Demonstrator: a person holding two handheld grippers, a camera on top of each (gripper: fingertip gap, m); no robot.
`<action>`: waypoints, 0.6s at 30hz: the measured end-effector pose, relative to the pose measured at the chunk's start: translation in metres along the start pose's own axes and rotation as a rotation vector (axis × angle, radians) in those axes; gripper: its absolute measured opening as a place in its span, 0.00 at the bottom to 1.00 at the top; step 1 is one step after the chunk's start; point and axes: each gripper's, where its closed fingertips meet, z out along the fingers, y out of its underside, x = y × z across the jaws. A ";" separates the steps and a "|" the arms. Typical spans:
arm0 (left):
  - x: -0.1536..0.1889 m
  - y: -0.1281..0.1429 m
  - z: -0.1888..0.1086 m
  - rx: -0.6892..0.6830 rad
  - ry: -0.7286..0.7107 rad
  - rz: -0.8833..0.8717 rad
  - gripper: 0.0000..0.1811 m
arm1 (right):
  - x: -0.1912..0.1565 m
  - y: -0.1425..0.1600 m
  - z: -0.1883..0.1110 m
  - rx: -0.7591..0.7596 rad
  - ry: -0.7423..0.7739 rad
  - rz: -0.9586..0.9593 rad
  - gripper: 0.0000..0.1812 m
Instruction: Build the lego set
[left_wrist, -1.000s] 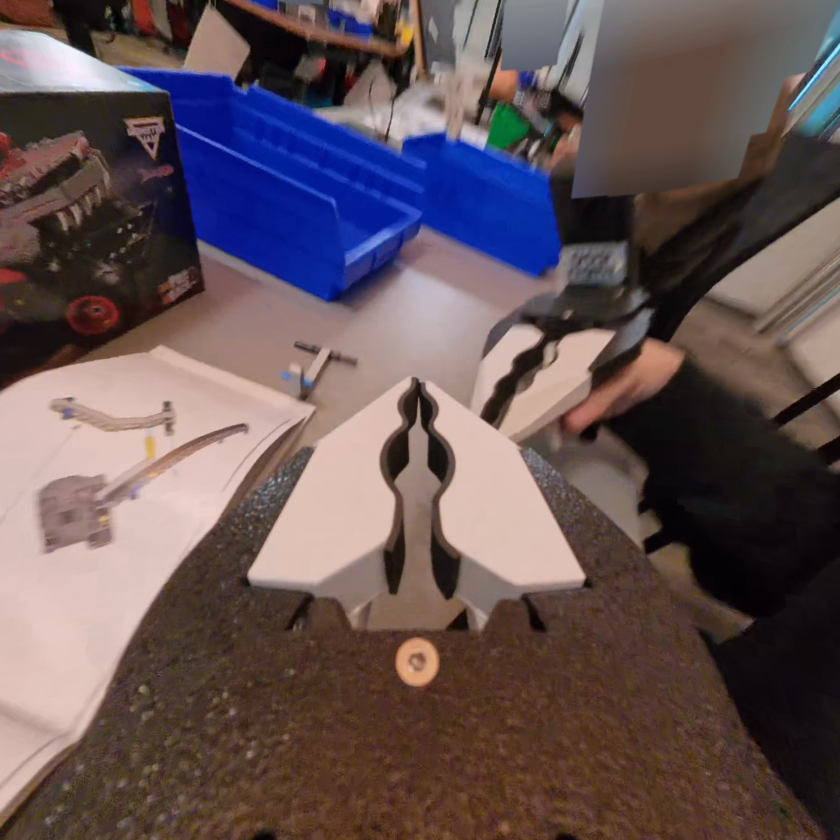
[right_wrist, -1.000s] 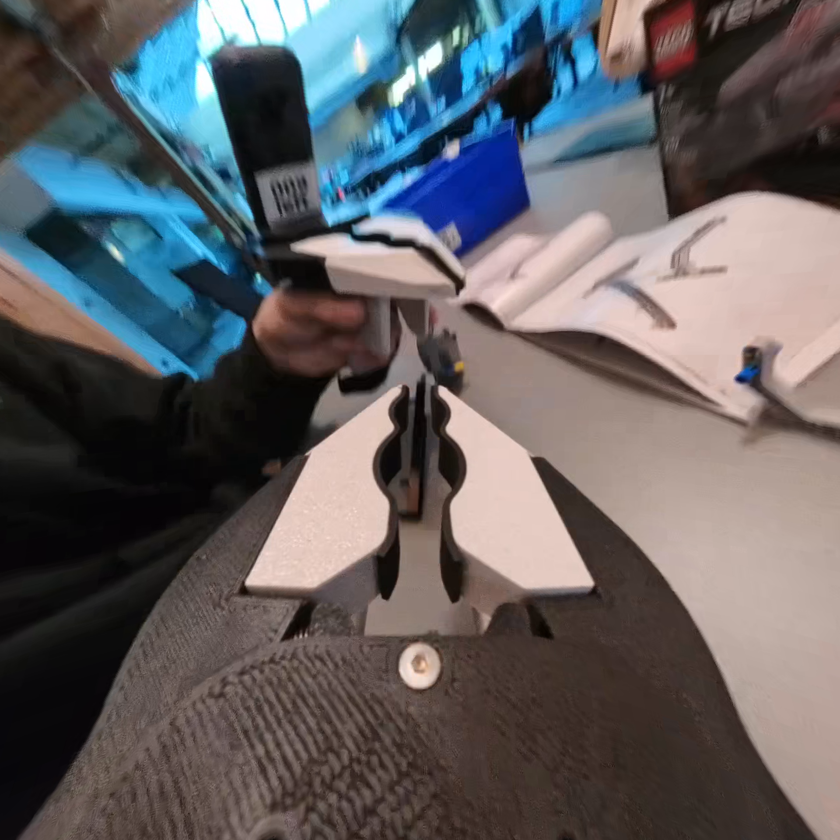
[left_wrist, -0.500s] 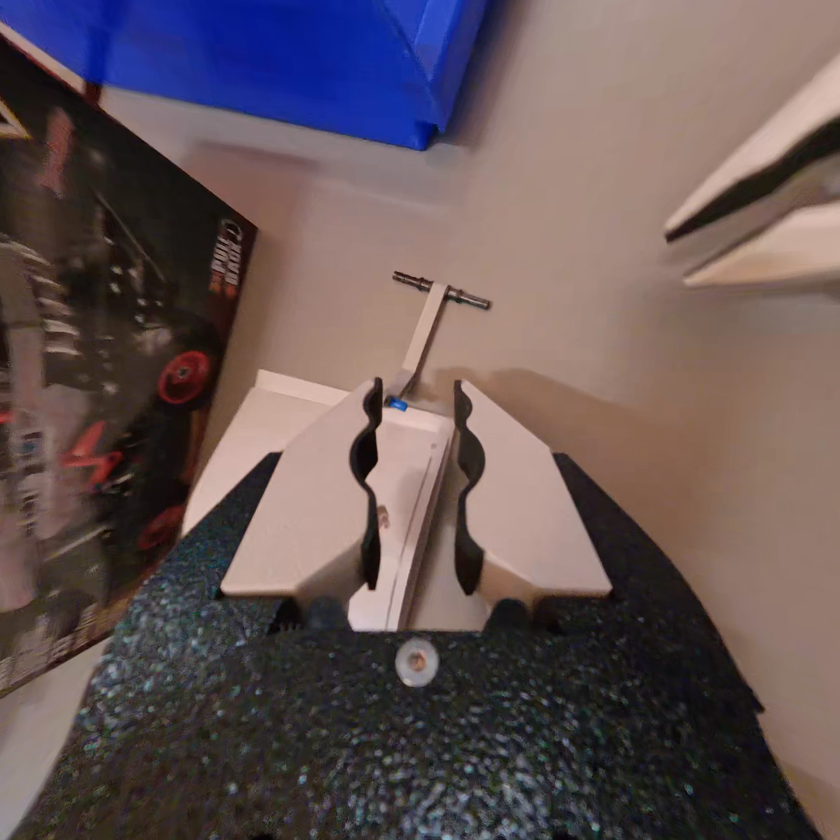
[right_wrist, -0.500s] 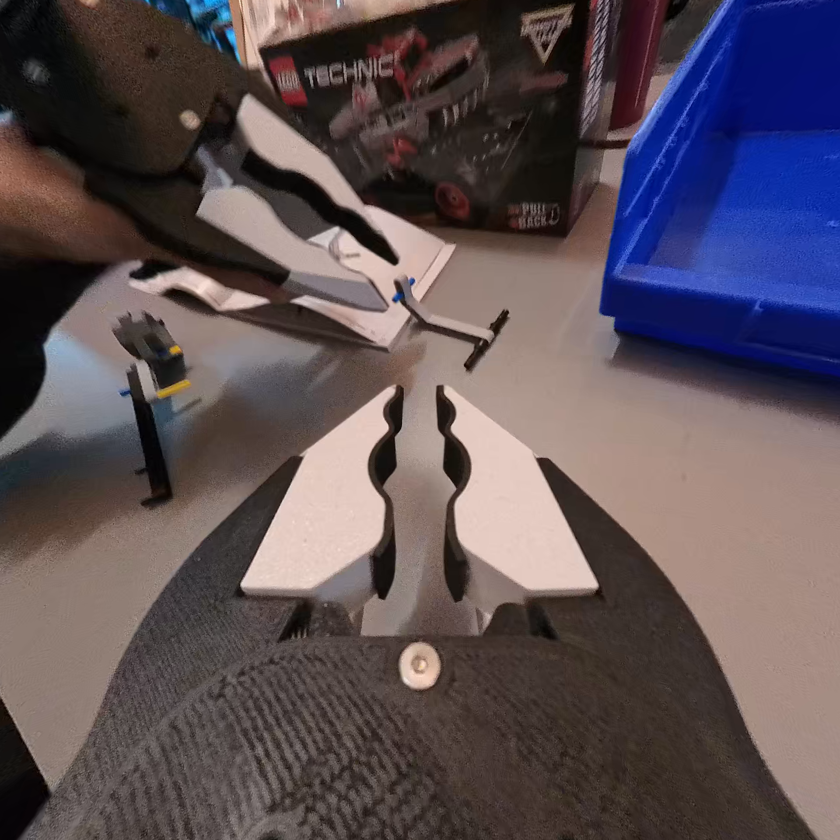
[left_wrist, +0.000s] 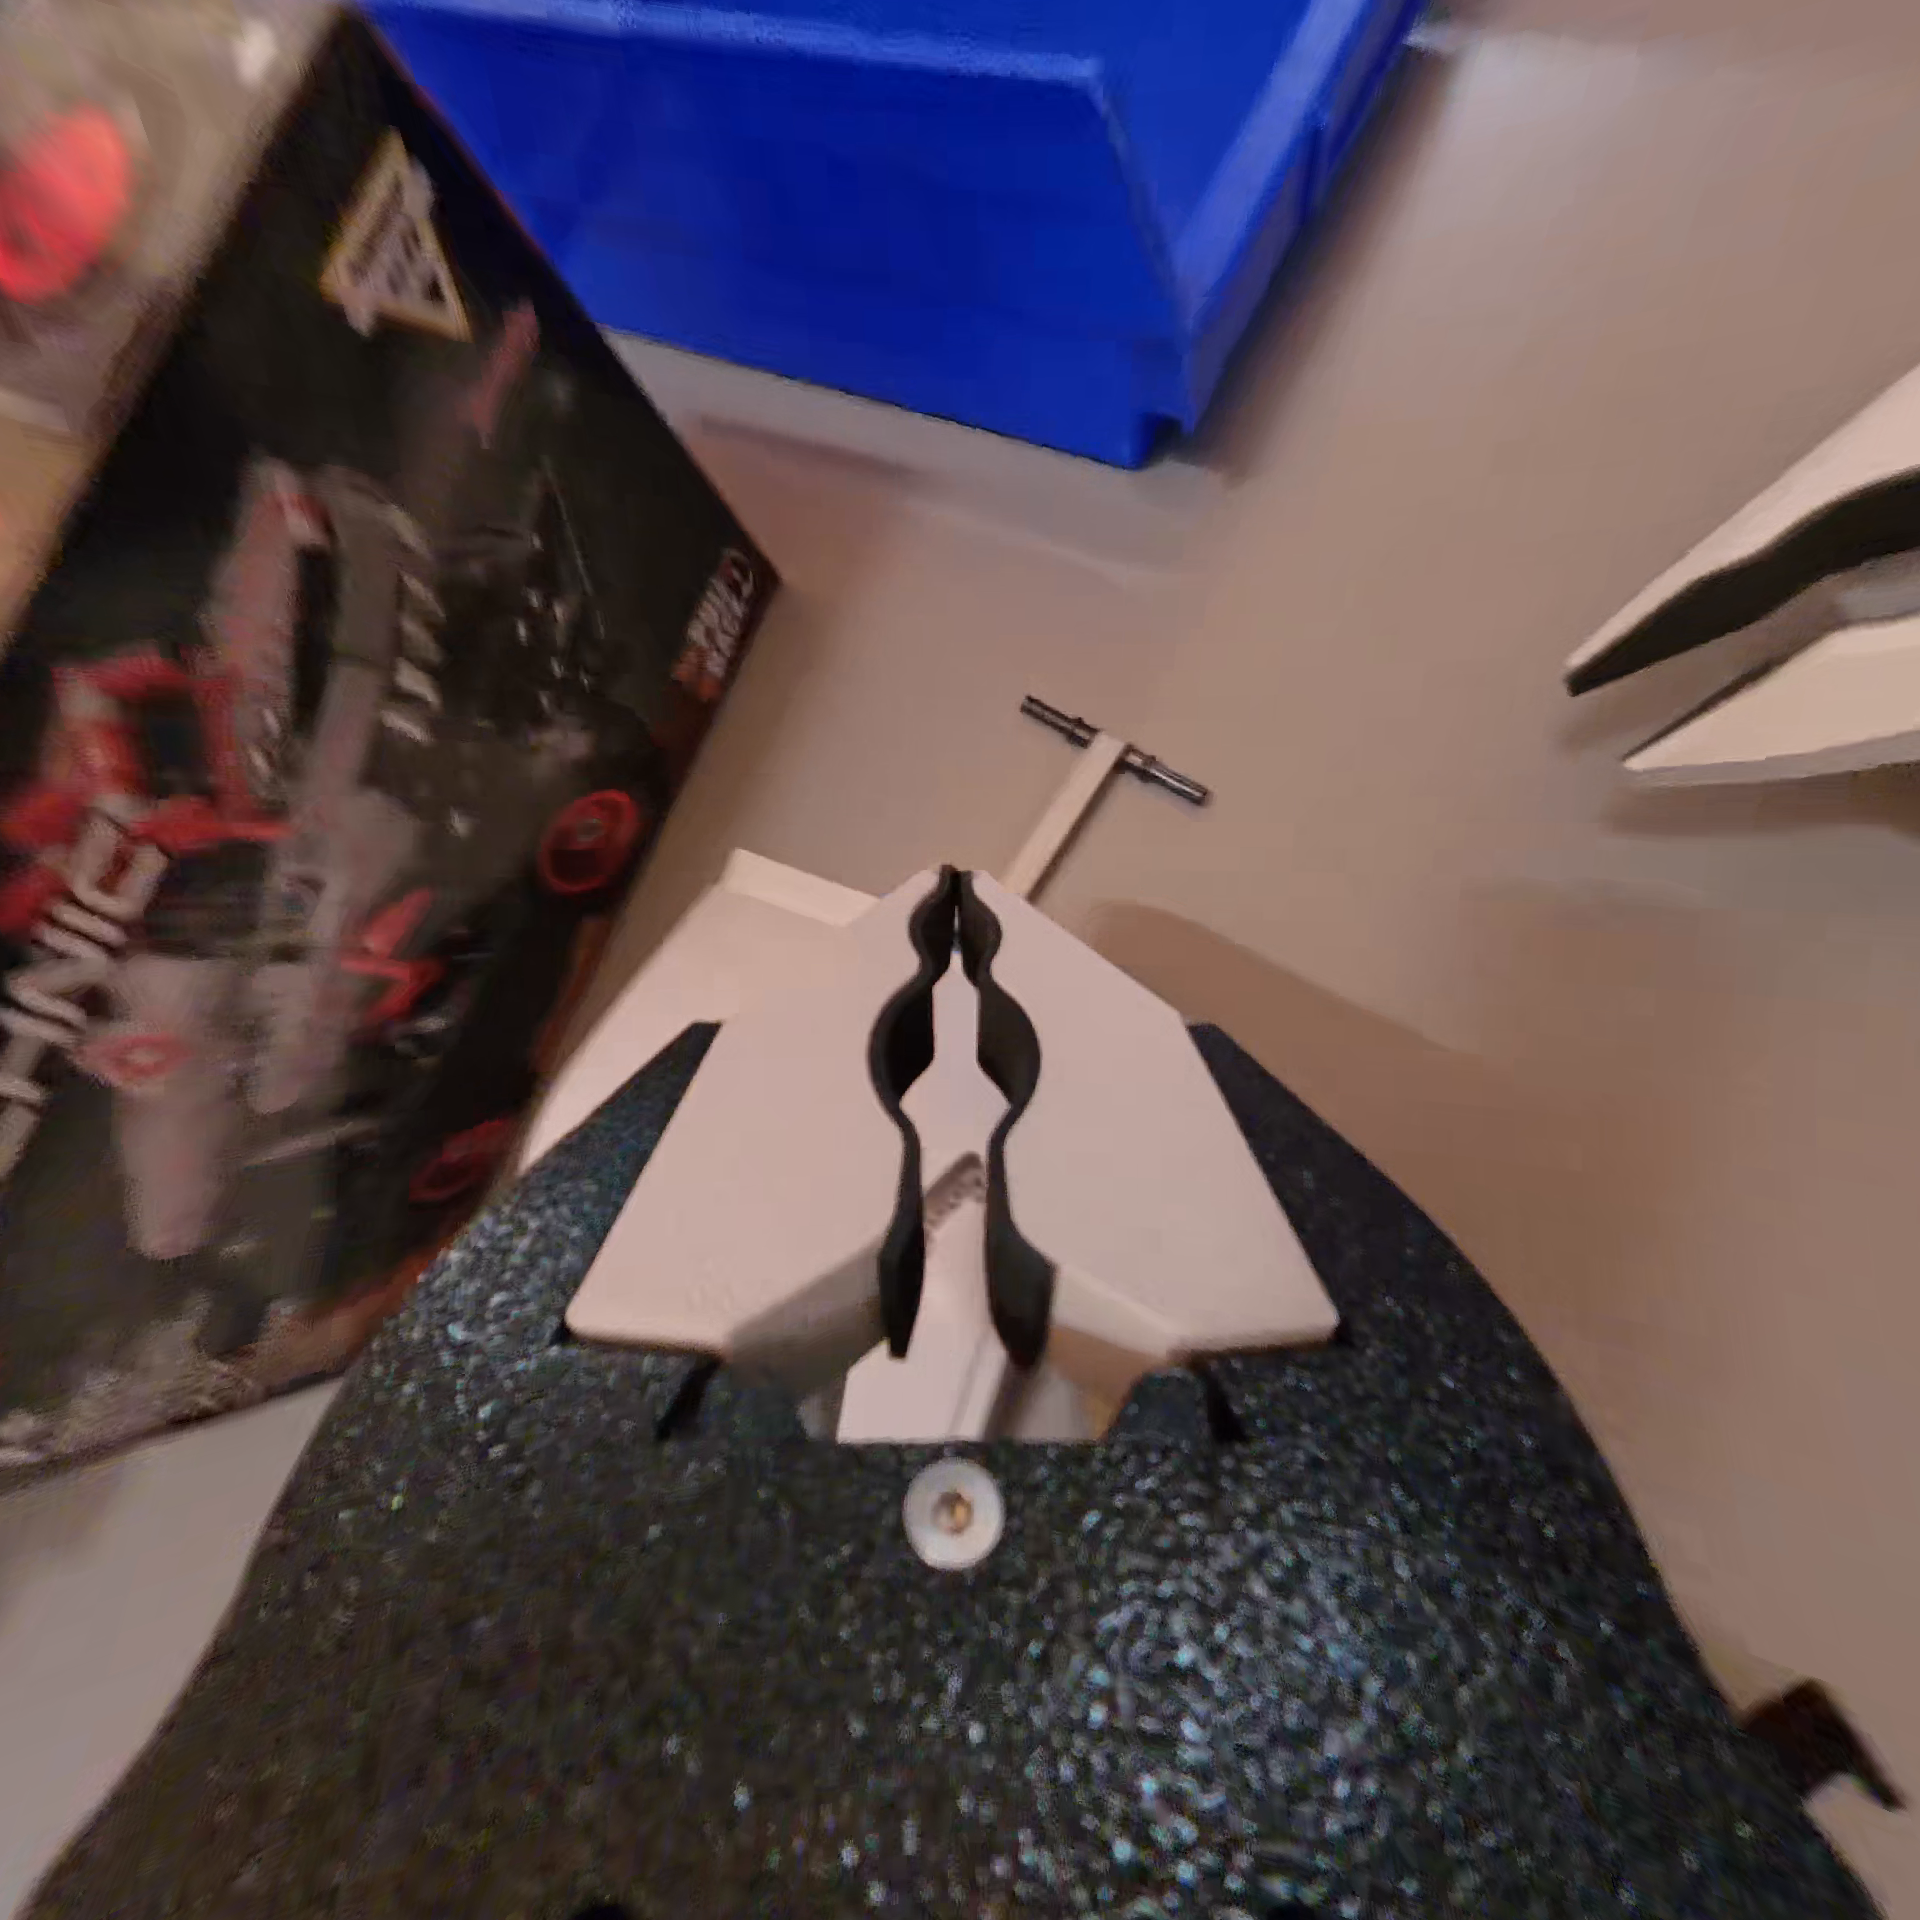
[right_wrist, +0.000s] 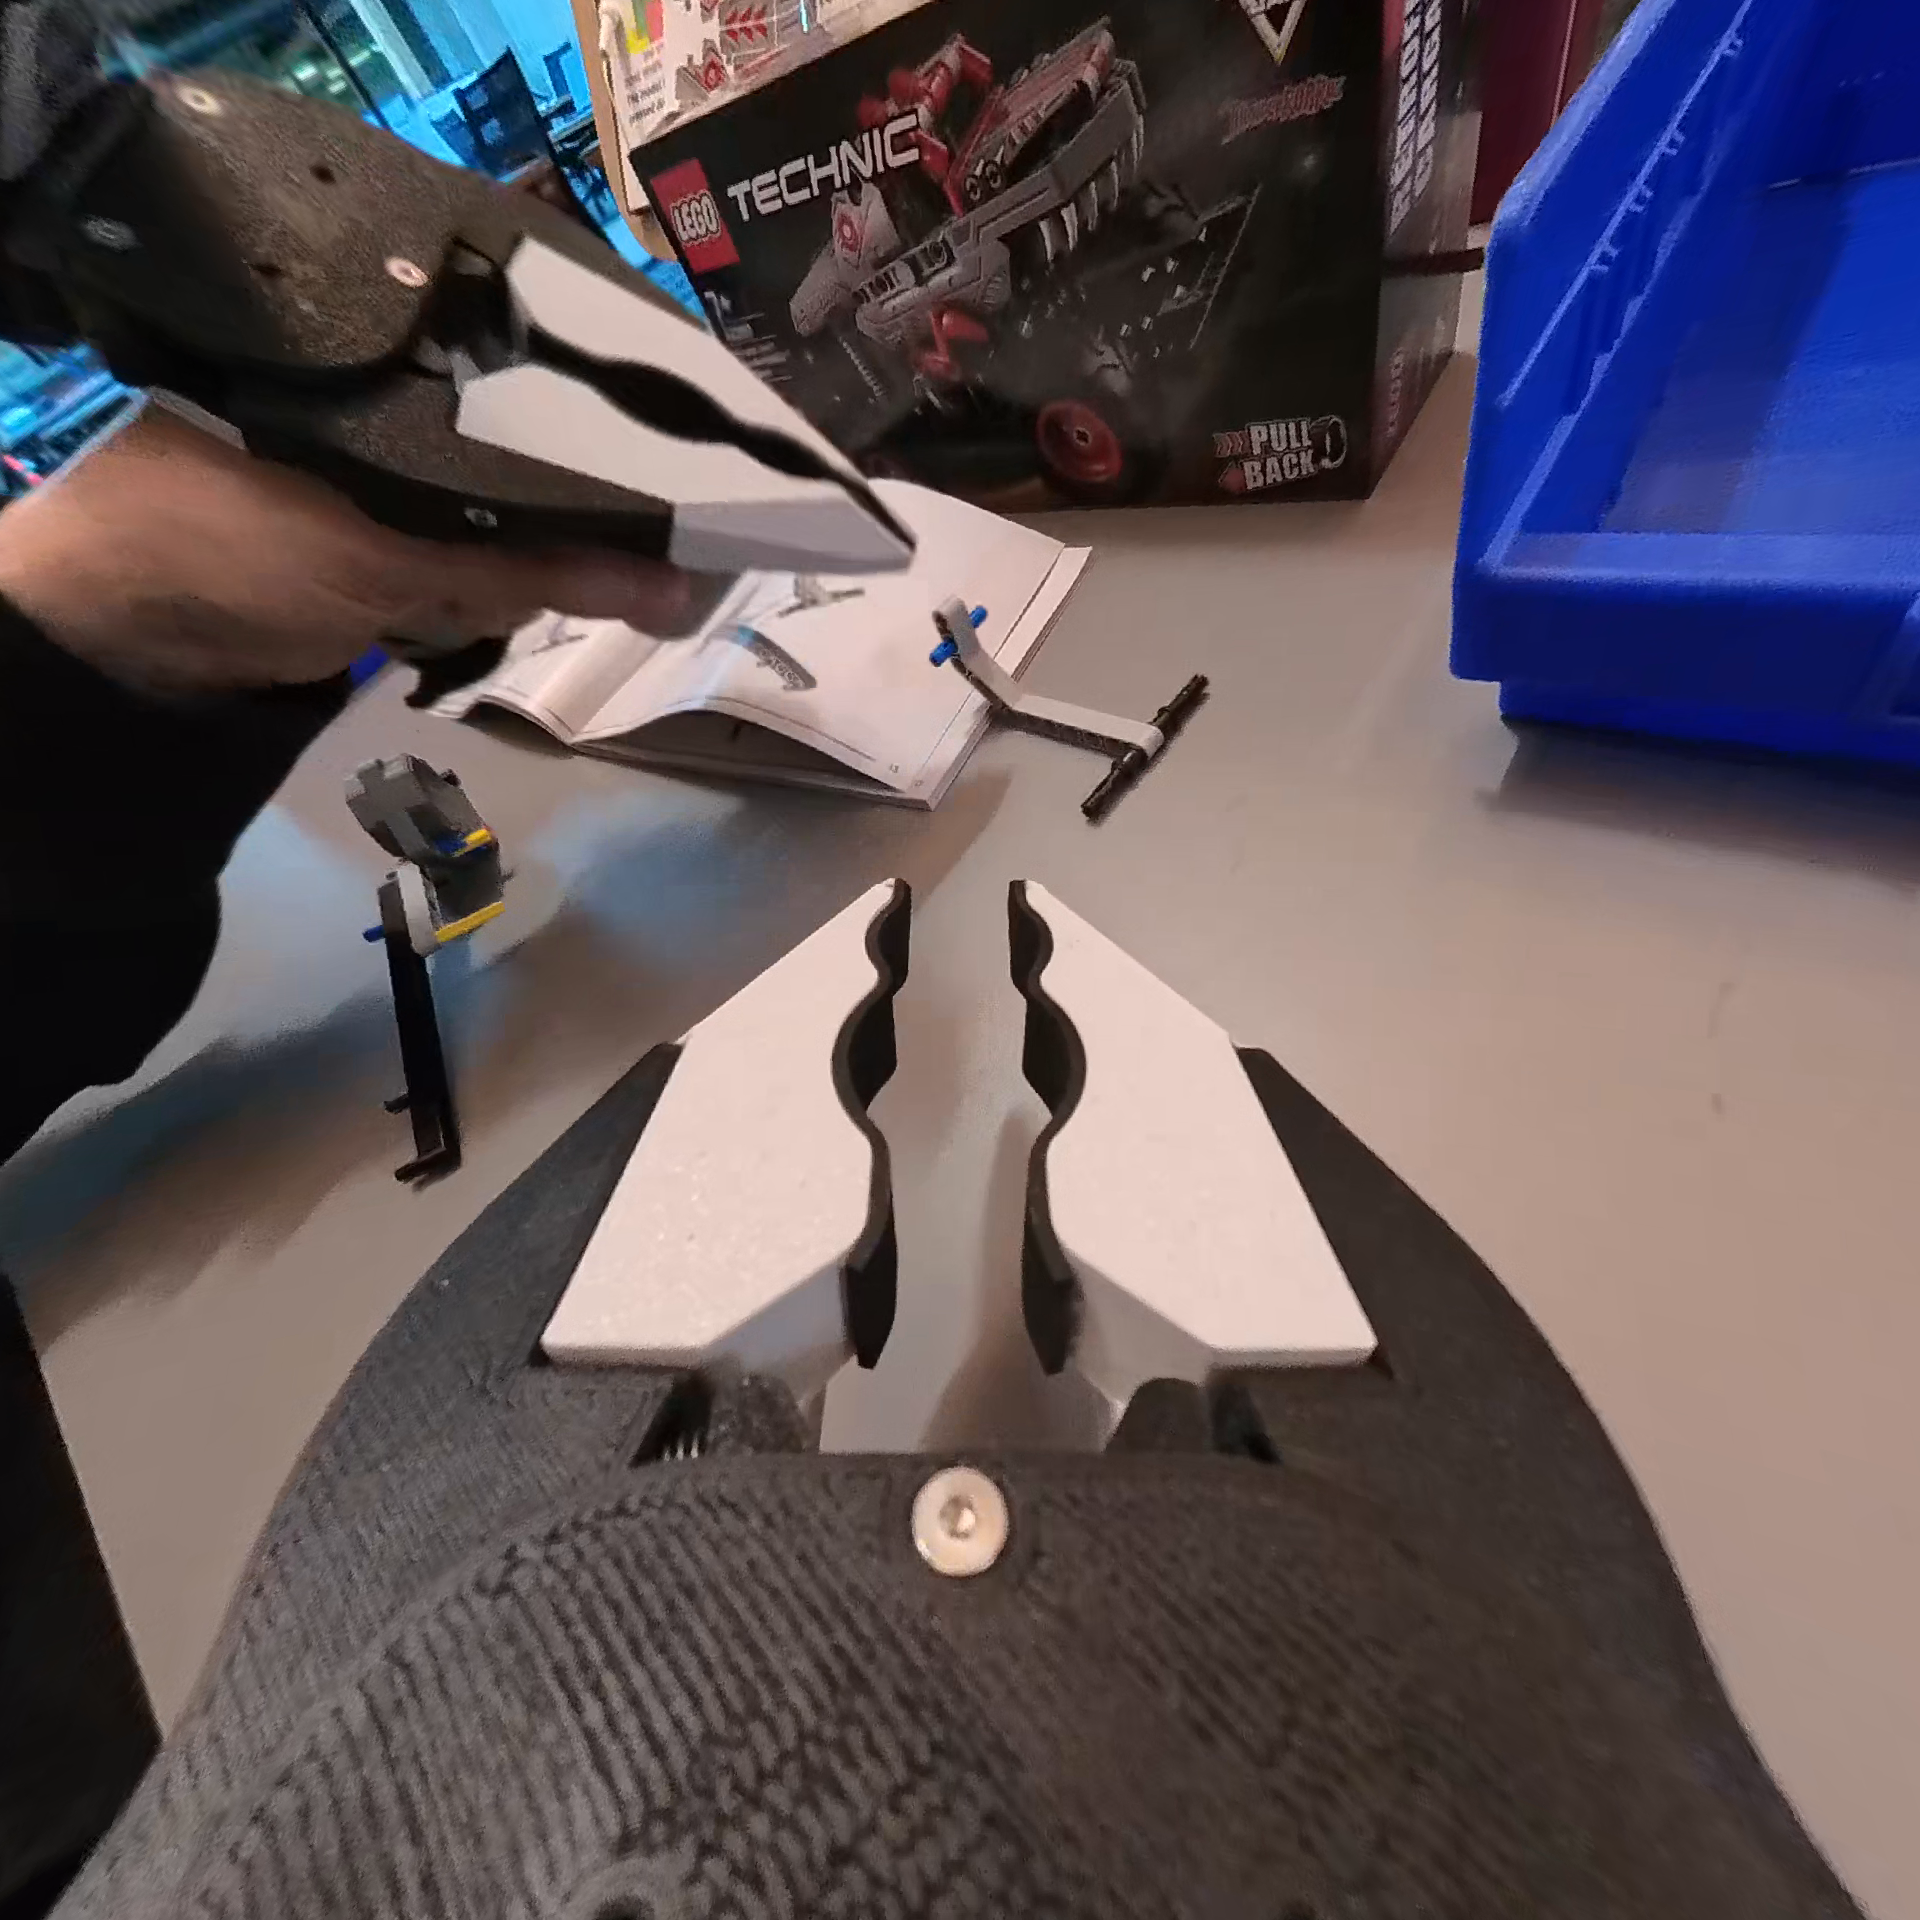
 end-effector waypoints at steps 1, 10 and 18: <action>-0.001 -0.004 -0.001 0.013 -0.004 0.058 0.00 | 0.001 0.000 0.000 0.001 -0.002 0.008 0.09; 0.028 0.010 0.059 -0.347 0.079 0.275 0.14 | -0.005 0.000 0.003 -0.005 -0.012 -0.011 0.09; 0.038 -0.031 0.026 -0.048 0.199 -0.083 0.03 | 0.007 -0.007 0.003 0.043 0.074 0.001 0.16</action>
